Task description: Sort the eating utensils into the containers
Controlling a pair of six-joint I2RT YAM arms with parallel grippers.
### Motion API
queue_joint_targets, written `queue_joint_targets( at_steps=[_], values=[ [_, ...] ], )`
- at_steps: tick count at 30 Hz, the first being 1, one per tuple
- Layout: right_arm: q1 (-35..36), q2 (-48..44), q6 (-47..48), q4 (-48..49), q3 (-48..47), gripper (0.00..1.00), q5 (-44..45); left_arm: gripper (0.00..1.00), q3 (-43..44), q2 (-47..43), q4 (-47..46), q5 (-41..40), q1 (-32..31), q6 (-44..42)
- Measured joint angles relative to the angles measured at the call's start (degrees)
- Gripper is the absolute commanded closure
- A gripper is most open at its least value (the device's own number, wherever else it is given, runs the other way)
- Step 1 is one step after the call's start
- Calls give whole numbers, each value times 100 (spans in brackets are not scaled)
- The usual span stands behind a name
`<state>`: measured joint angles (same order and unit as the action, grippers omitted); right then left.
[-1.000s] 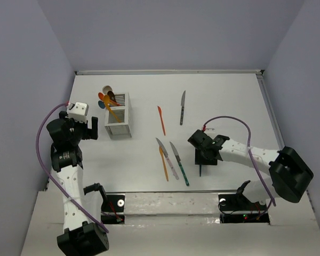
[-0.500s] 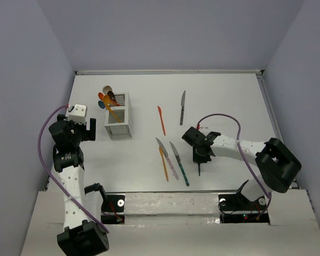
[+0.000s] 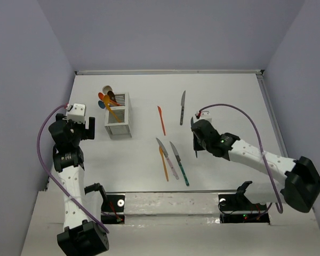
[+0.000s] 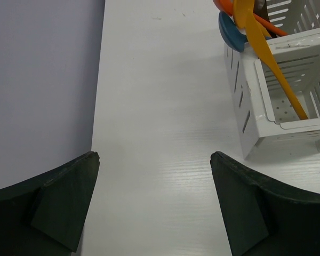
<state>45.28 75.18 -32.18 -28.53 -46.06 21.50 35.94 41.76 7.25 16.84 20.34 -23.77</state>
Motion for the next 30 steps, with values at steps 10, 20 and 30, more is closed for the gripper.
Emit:
queue_joint_targets(
  at_steps=[10,20,30],
  values=[
    [254,66,2474,5169,-1222,100,-1182,1,-140,48,-234,-249,0,212],
    [551,3849,3198,6645,-4400,100,-3217,1,-181,286,-367,-511,0,313],
    [579,5104,3126,6623,-4835,100,-3816,1,-186,472,-442,-511,0,328]
  ],
)
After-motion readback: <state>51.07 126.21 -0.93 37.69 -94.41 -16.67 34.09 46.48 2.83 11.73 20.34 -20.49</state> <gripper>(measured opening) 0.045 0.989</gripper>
